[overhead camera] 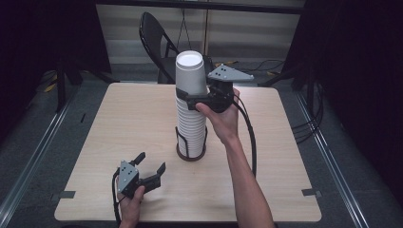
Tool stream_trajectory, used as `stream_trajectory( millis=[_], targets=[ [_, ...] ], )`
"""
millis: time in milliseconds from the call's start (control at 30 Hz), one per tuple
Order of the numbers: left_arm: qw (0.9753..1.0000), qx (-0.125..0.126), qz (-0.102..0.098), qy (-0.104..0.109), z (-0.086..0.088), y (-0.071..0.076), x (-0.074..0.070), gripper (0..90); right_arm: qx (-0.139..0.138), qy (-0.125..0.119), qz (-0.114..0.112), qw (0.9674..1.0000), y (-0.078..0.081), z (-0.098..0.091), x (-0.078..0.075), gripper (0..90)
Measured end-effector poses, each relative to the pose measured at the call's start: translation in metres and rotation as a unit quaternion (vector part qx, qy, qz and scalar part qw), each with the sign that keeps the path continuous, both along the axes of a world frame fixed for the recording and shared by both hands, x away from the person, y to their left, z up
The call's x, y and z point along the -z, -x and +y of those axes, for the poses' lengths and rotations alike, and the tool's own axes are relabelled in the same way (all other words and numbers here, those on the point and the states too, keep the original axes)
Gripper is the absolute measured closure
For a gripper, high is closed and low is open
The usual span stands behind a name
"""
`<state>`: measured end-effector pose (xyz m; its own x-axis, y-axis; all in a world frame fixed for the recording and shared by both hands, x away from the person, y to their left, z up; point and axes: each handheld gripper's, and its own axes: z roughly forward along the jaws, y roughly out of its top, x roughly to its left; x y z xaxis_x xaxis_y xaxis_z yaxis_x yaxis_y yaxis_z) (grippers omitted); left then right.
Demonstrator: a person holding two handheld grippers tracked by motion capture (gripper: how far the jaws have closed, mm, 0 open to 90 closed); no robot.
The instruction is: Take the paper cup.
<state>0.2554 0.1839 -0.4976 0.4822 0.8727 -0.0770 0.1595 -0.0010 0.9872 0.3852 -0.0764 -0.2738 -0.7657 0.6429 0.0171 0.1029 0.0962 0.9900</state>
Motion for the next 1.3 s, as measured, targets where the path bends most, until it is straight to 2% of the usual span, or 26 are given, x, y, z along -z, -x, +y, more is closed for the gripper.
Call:
stream_trajectory(
  millis=[133, 700, 767, 800, 833, 867, 933, 1033, 1300],
  targets=[
    [1.0000, 0.000, 0.000, -0.003, 0.000, 0.000, 0.000, 16.4, 0.005, 0.007, -0.007, 0.9999, 0.001, 0.001, -0.002, 12.9],
    [1.0000, 0.001, 0.000, -0.001, 0.000, 0.000, 0.000, 16.4, 0.009, 0.012, -0.012, 0.9998, 0.000, 0.004, -0.004, 13.6],
    [1.0000, 0.001, 0.000, -0.001, 0.000, 0.000, 0.000, 16.4, 0.008, 0.003, -0.017, 0.9998, 0.001, 0.003, -0.006, 13.9],
    [1.0000, 0.000, 0.000, -0.001, 0.000, 0.000, 0.000, 16.4, 0.002, -0.026, -0.022, 0.9994, 0.002, 0.000, -0.012, 13.9],
    [1.0000, 0.000, 0.000, -0.001, 0.000, 0.000, 0.000, 16.4, 0.002, -0.026, -0.022, 0.9994, 0.002, 0.000, -0.012, 13.9],
    [1.0000, 0.001, 0.000, -0.001, 0.000, 0.000, 0.000, 16.4, 0.004, -0.016, -0.025, 0.9995, 0.003, -0.001, -0.020, 13.9],
    [1.0000, 0.002, 0.000, -0.003, 0.000, 0.000, 0.000, 16.4, 0.004, -0.012, -0.027, 0.9996, 0.003, -0.001, -0.021, 14.0],
    [1.0000, 0.001, -0.001, -0.005, 0.000, 0.000, 0.000, 16.4, 0.000, -0.021, -0.022, 0.9996, 0.001, -0.003, -0.022, 14.3],
    [1.0000, 0.001, 0.000, 0.001, 0.000, 0.000, 0.000, 16.4, -0.003, -0.051, -0.028, 0.9983, 0.001, -0.004, -0.028, 14.7]
  ],
)
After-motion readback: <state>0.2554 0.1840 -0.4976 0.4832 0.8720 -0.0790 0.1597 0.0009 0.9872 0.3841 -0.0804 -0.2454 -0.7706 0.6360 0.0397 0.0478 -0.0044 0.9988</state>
